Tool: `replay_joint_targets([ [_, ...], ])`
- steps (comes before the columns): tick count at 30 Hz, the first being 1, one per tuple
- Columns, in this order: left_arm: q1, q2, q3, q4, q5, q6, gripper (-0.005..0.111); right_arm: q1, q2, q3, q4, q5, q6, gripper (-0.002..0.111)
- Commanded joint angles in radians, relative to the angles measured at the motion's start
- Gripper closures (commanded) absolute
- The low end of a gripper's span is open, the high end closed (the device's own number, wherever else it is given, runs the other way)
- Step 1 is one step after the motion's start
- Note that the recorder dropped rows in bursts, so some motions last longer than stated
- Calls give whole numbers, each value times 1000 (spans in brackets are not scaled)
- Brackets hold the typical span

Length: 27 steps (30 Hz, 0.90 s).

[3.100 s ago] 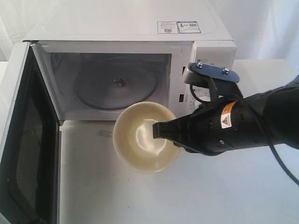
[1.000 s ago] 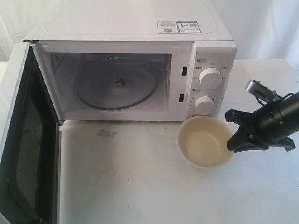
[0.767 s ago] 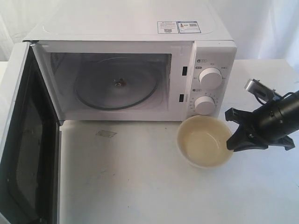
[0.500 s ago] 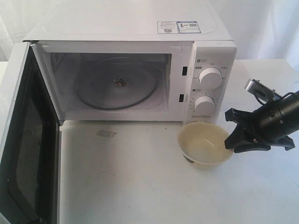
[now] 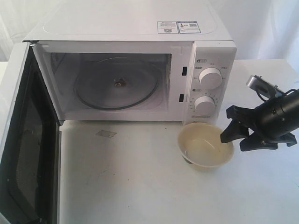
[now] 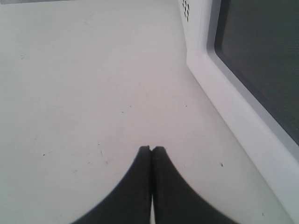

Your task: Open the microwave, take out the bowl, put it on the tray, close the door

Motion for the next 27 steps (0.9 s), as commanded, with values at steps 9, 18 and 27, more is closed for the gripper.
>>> replay_joint_targets([
  [9,1,-4,6,-8,3,4,107,-11,-187,-5,-20,52,12,54],
  [18,1,-4,6,-8,3,4,107,-11,-434,-1,-11,121,19,63],
  [27,1,-4,6,-8,3,4,107,69,-515,113,-44,-37,-2,71],
])
